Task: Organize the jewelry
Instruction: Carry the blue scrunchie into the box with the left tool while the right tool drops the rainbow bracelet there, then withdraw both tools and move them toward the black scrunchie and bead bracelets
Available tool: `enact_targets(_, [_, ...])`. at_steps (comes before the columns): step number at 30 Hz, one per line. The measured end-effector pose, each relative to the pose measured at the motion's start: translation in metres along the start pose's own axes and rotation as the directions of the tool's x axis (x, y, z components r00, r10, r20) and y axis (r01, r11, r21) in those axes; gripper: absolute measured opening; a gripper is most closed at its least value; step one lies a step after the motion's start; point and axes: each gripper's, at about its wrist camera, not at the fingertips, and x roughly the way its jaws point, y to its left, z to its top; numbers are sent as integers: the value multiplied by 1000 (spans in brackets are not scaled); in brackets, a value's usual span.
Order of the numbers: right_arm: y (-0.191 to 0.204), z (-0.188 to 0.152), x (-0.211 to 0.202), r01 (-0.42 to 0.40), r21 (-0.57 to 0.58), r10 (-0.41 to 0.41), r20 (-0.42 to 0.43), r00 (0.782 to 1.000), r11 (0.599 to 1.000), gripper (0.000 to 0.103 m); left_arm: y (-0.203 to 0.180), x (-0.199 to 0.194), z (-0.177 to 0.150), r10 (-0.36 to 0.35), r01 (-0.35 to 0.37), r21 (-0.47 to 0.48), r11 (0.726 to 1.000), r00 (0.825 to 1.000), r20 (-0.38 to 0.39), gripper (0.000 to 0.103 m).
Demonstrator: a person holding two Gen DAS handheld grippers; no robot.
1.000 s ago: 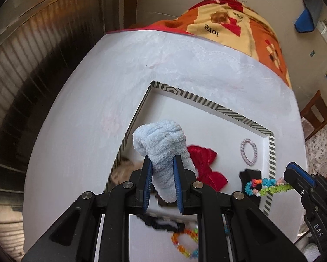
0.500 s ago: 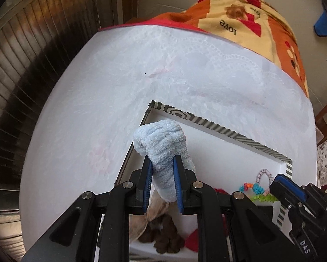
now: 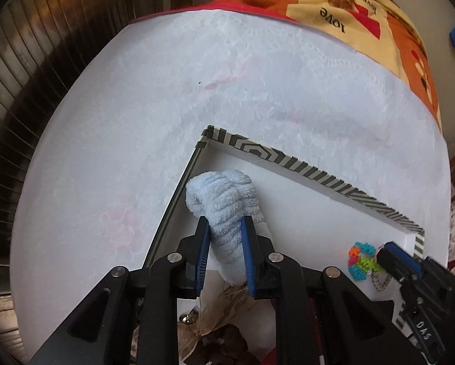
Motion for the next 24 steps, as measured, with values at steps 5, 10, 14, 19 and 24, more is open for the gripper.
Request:
enact_targets(5, [-3,-9,-9,-33,55,32,11,999,998,43,4,-4,-4,-54,54,2,999,999,-9,28])
enact_targets(10, [6,-20,-27,-57,45,56,30,998,997,50,9,-24,-13,-56,55,19,998,998,28,37])
enact_targets(14, [12,-32,-43,-80,54,78,40,996,995,51,15,-48,-22,-61,59,26,998,995,83,38])
enact_targets(19, [23,-46,-66,-80,43,77,62,995,996,52,18,-77,-39,-48,38,63,997,987,152,39])
enact_targets(24, [37,-62,-85,-67,26,65,72,995,997,57,26,-99,-63,-58,46,71,996,983,176,39])
